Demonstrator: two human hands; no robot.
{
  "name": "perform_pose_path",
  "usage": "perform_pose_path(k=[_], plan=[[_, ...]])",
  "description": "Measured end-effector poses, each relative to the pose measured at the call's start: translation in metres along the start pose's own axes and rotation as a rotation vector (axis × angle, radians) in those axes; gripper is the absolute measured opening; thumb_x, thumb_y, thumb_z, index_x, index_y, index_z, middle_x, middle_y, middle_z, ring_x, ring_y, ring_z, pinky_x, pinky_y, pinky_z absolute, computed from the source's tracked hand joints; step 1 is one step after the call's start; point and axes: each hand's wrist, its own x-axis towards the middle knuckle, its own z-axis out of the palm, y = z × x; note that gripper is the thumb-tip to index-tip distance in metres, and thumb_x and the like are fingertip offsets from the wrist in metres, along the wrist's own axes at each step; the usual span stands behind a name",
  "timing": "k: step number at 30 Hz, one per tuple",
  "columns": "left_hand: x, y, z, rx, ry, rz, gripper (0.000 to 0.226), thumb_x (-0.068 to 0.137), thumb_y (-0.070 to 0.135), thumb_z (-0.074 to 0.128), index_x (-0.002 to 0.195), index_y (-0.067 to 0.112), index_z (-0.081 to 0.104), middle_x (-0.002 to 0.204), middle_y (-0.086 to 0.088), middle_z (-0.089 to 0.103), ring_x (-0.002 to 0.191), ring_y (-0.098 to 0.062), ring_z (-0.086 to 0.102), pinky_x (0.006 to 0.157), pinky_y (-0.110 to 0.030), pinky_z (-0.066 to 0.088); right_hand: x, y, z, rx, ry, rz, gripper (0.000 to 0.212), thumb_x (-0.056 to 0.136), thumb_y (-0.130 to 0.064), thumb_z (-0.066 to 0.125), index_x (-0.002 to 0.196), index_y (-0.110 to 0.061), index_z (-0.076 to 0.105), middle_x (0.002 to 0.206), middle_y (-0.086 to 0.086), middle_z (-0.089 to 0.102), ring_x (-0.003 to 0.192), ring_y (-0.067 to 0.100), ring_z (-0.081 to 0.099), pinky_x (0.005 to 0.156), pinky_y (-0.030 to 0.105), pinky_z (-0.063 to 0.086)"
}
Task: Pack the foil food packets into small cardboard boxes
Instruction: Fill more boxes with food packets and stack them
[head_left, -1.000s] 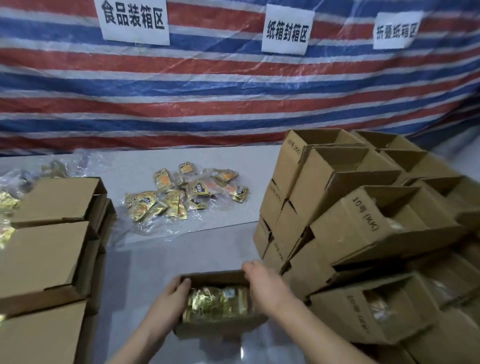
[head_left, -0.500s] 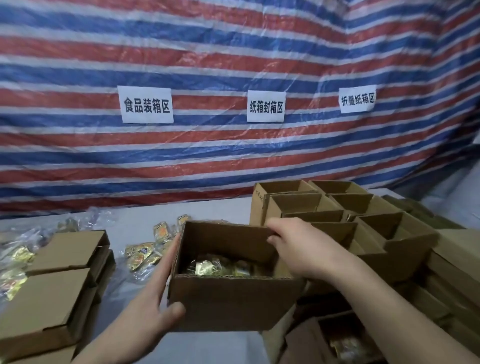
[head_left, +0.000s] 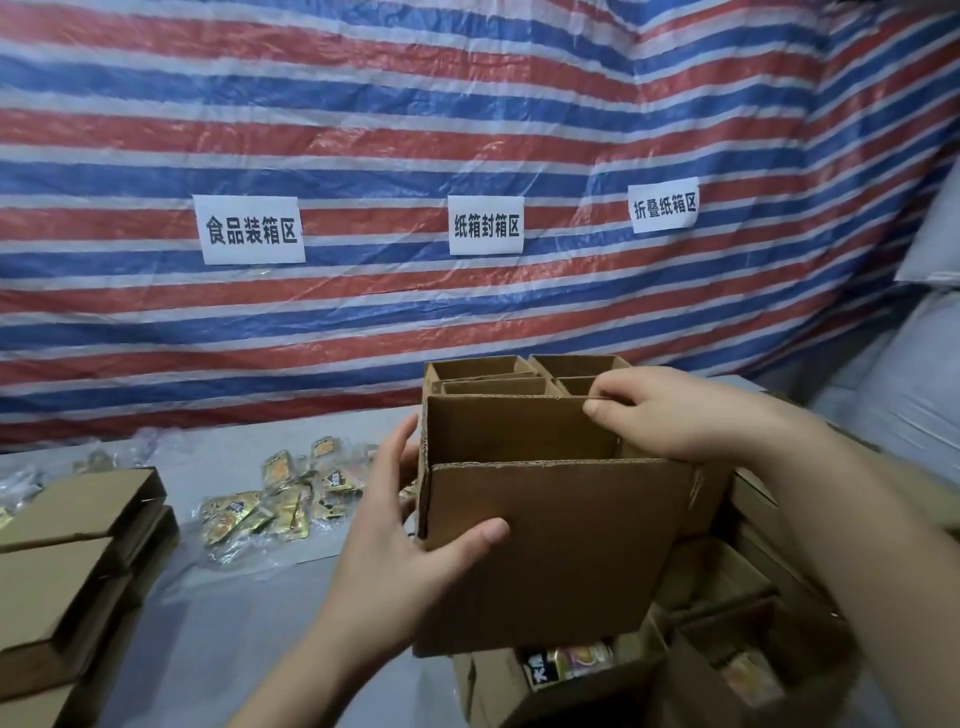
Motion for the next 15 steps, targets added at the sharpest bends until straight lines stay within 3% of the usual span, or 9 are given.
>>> perform_pose_path(k=[3, 5, 7, 9, 12, 15], plan=[[-0.002, 0.001, 0.028, 0.000, 0.036, -0.010, 0.103, 0.040, 0.085, 0.072, 0.131, 0.064, 0.029, 0.119, 0.044, 0.043, 0.110, 0.015, 0.049, 0.079, -0.014, 0.052, -0.008, 0.021, -0.008, 0.108, 0.064, 0.076, 0.016, 0.101, -0.047, 0.047, 0.107, -0.035, 0.056, 0.101, -0.012, 0.061, 0.089, 0.006, 0.059, 0.065, 0.018, 0.048], [-0.001, 0.000, 0.045, -0.001, 0.055, -0.017, 0.107, 0.041, 0.084, 0.072, 0.135, 0.060, 0.028, 0.129, 0.034, 0.045, 0.119, 0.002, 0.051, 0.091, -0.026, 0.053, -0.012, 0.032, -0.009, 0.133, 0.086, 0.115, 0.024, 0.101, -0.049, 0.047, 0.116, -0.033, 0.055, 0.110, -0.014, 0.059, 0.092, 0.005, 0.056, 0.068, 0.018, 0.045], [0.000, -0.001, 0.065, -0.009, 0.049, -0.027, 0.110, 0.042, 0.082, 0.074, 0.138, 0.059, 0.025, 0.142, 0.021, 0.041, 0.128, -0.011, 0.048, 0.098, -0.043, 0.052, -0.016, 0.044, -0.007, 0.123, 0.100, 0.159, 0.037, 0.100, -0.050, 0.047, 0.132, -0.031, 0.051, 0.123, -0.010, 0.054, 0.106, 0.008, 0.054, 0.078, 0.023, 0.048], [0.001, -0.004, 0.091, 0.005, 0.038, -0.020, 0.110, 0.045, 0.082, 0.074, 0.138, 0.059, 0.020, 0.147, 0.019, 0.035, 0.133, -0.013, 0.042, 0.104, -0.047, 0.046, -0.018, 0.059, -0.007, 0.105, 0.123, 0.221, 0.045, 0.101, -0.049, 0.047, 0.141, -0.029, 0.045, 0.139, -0.003, 0.050, 0.122, 0.017, 0.052, 0.091, 0.032, 0.051], [0.004, -0.014, 0.133, 0.048, 0.005, 0.005, 0.109, 0.048, 0.087, 0.068, 0.137, 0.064, 0.009, 0.144, 0.035, 0.024, 0.132, 0.010, 0.027, 0.114, -0.034, 0.032, -0.018, 0.089, -0.008, 0.120, 0.148, 0.318, 0.047, 0.102, -0.044, 0.048, 0.145, -0.028, 0.040, 0.143, 0.002, 0.048, 0.121, 0.021, 0.053, 0.095, 0.037, 0.050], [0.009, -0.027, 0.169, 0.060, -0.065, -0.023, 0.109, 0.049, 0.089, 0.066, 0.131, 0.072, -0.004, 0.126, 0.058, 0.007, 0.118, 0.034, 0.014, 0.106, -0.016, 0.020, -0.011, 0.121, -0.001, 0.081, 0.157, 0.392, 0.047, 0.100, -0.036, 0.051, 0.145, -0.027, 0.041, 0.127, 0.004, 0.056, 0.106, 0.018, 0.059, 0.082, 0.033, 0.054]])
